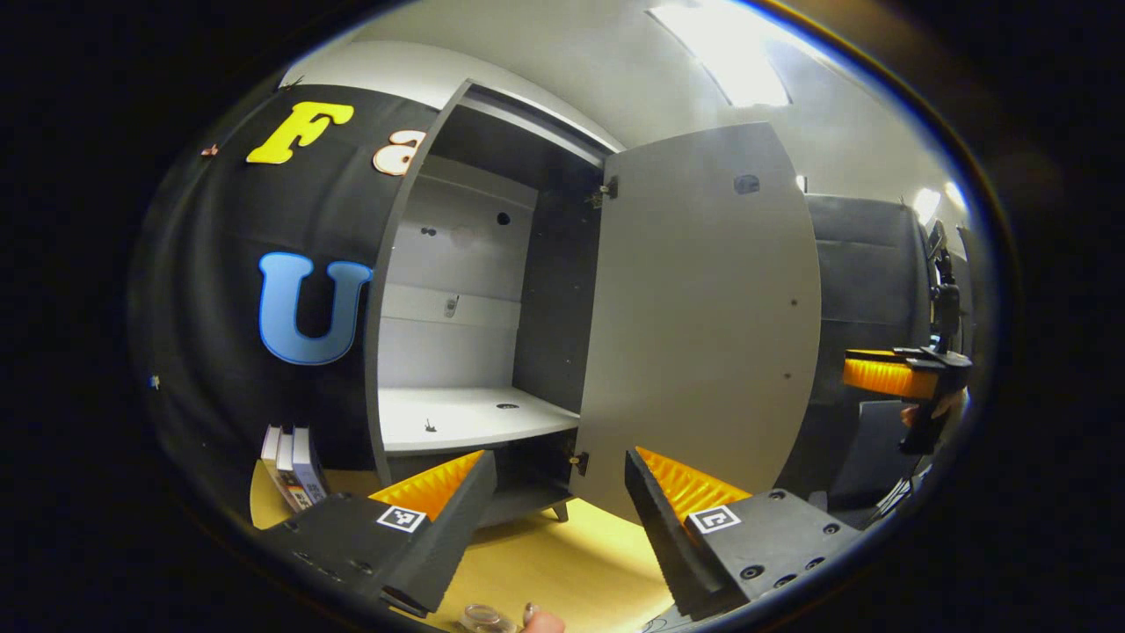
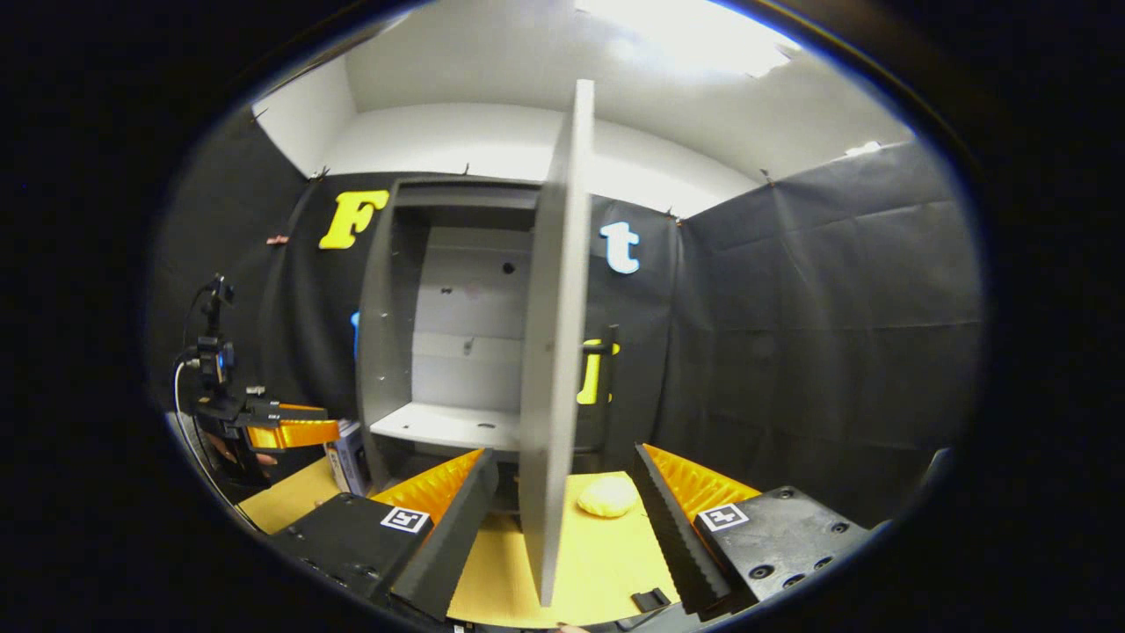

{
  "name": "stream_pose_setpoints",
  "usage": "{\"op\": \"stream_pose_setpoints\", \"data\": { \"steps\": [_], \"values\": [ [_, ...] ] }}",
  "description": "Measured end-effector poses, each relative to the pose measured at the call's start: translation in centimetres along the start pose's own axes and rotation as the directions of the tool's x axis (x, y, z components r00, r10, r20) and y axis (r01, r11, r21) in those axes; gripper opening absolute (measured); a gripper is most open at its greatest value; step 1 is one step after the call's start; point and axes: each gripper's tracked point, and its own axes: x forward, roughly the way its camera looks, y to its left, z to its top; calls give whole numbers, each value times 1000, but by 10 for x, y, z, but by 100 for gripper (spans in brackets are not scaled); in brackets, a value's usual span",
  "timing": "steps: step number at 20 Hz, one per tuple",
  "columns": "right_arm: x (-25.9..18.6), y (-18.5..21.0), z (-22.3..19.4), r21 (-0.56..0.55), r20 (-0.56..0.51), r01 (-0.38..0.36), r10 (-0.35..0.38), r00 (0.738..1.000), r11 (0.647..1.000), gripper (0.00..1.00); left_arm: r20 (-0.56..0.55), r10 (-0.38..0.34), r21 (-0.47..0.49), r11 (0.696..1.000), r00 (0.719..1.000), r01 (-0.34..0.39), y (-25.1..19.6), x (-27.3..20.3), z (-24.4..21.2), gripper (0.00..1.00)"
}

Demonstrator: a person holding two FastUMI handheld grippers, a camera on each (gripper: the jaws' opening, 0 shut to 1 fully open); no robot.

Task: Open the cabinet door with the right hand, grasp the bottle in the cabinet with the left hand and place it on the coaster, then close the cabinet door with the right hand.

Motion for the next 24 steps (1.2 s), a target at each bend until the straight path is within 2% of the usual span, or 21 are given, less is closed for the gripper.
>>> {"op": "stream_pose_setpoints", "data": {
  "steps": [1,2,3,5,6,8,9,10,12,15,16,17,18,21,24],
  "values": [
    [9,-16,-4,5,-3,9,-9,1000,1000,95,8,20,23,1000,1000,-20,-1,4,5,94],
    [18,-29,-6,11,-5,5,-5,1000,1000,95,14,36,40,999,999,-37,-2,9,6,90],
    [26,-34,-8,25,-9,-17,17,1000,1000,93,21,52,44,998,998,-53,-6,15,8,94],
    [42,-31,-12,55,-13,-93,94,996,994,89,33,67,28,997,997,-68,-18,25,8,94],
    [47,-26,-13,59,-14,-146,147,989,988,95,34,78,20,997,996,-78,-20,29,7,94],
    [60,-18,-15,35,-16,-211,212,977,977,95,29,109,13,994,994,-110,-22,35,4,94],
    [61,-15,-14,39,-17,-247,248,969,968,86,27,121,9,993,992,-121,-23,37,2,94],
    [62,-7,-13,58,-22,-280,281,959,958,91,22,128,4,992,992,-128,-25,39,0,92],
    [61,3,-15,109,-21,-324,328,944,940,92,14,148,-1,989,989,-148,-23,39,-3,94],
    [59,37,-18,164,-16,-402,410,912,901,93,-2,164,24,986,986,-164,-16,35,-3,94],
    [57,52,-18,175,-15,-429,438,899,886,95,-4,169,42,985,986,-168,-12,32,-2,97],
    [57,70,-19,185,-14,-455,466,885,871,86,-5,176,59,983,984,-175,-7,28,-2,94],
    [57,88,-19,192,-15,-479,491,871,857,95,-5,184,74,980,983,-183,-2,23,-2,97],
    [58,138,-22,194,-15,-548,561,828,814,95,-13,222,83,972,975,-220,18,3,-5,94],
    [68,192,-27,218,-21,-605,623,782,766,95,-28,245,45,969,969,-244,34,-18,-7,94]
  ]
}}
